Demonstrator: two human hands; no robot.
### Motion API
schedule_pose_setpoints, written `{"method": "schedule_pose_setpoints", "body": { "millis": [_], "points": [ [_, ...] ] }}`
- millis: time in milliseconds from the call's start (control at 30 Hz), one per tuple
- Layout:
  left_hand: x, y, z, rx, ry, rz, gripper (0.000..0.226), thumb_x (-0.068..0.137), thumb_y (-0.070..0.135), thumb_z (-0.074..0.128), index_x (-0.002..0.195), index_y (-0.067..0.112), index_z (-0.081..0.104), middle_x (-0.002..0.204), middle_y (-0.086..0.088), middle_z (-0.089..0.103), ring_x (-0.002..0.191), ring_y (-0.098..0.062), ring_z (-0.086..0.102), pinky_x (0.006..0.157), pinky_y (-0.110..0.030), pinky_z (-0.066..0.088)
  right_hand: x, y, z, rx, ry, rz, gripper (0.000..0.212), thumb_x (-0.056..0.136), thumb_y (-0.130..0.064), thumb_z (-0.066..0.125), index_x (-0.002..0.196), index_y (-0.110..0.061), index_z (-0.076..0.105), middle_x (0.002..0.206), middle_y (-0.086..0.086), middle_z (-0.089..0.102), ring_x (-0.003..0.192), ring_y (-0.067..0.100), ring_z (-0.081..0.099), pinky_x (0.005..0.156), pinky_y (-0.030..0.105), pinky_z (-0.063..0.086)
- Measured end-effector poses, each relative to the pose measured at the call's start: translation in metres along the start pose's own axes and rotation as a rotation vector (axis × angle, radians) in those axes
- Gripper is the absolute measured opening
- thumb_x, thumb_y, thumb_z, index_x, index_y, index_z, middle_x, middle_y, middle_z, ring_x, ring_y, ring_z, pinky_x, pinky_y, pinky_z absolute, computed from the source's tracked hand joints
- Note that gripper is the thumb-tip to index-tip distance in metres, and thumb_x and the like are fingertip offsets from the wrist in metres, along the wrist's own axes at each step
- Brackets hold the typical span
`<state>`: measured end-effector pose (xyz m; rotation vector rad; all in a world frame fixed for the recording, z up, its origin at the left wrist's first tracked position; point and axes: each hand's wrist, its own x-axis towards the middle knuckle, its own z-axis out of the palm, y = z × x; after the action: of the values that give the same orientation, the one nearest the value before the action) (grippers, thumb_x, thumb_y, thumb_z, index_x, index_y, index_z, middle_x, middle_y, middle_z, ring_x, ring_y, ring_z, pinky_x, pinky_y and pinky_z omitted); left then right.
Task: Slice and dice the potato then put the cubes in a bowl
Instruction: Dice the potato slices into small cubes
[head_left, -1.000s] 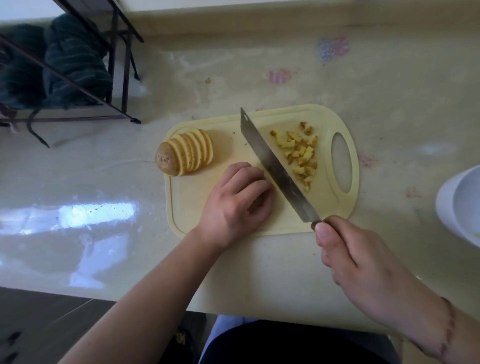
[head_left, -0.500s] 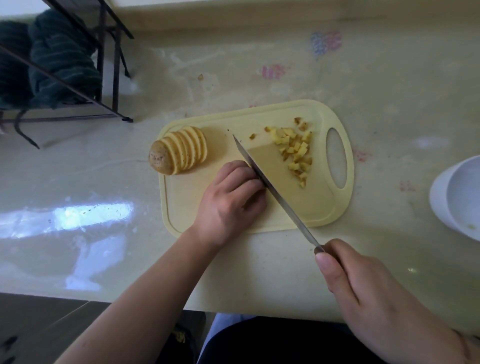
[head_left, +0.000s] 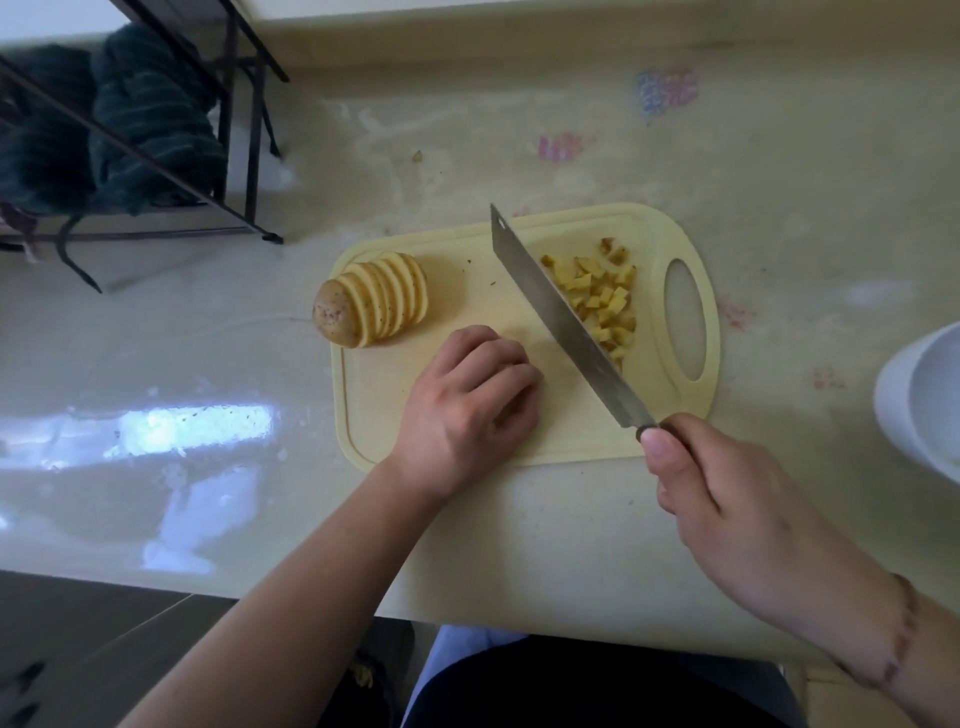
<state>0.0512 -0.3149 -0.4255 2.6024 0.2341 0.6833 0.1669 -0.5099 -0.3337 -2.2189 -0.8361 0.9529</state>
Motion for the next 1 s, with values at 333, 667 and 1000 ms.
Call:
{"method": "schedule_pose_setpoints", "body": {
  "millis": [333,667,1000],
  "points": [
    [0.000,0.001,0.005,-0.043,0.036,-0.063,0.003,0.088,-0.003,0.074,0.085,-0.005,0.074,0.092,-0.017,0.069,0.092,-0.037,0.064,0.084,-0.038,0.054,-0.016,-0.005,0.002,0.014,-0.042,-0.022,0.044,0.084,-0.069,0.021,0.074,-0.031,0.042,0.063,0.011,0.056,0.052,0.020,0.051,0.052,0.035,0.041],
    [-0.001,-0.003,0.002,-0.066,0.017,-0.050,0.005,0.088,-0.001,0.075,0.086,-0.005,0.076,0.093,-0.017,0.072,0.092,-0.037,0.067,0.085,-0.040,0.055,-0.031,-0.003,0.000,-0.002,-0.089,-0.002,0.044,0.083,-0.070,0.019,0.075,-0.033,0.041,0.068,0.008,0.056,0.053,0.016,0.049,0.051,0.028,0.037],
    [0.001,-0.005,0.001,-0.075,0.017,-0.044,0.004,0.088,0.000,0.076,0.087,-0.005,0.076,0.095,-0.016,0.072,0.092,-0.033,0.066,0.086,-0.035,0.054,-0.006,-0.007,0.018,-0.053,-0.048,-0.039,0.036,0.090,-0.055,0.024,0.072,-0.027,0.038,0.049,-0.004,0.044,0.057,0.011,0.049,0.051,0.023,0.034]
  ]
}}
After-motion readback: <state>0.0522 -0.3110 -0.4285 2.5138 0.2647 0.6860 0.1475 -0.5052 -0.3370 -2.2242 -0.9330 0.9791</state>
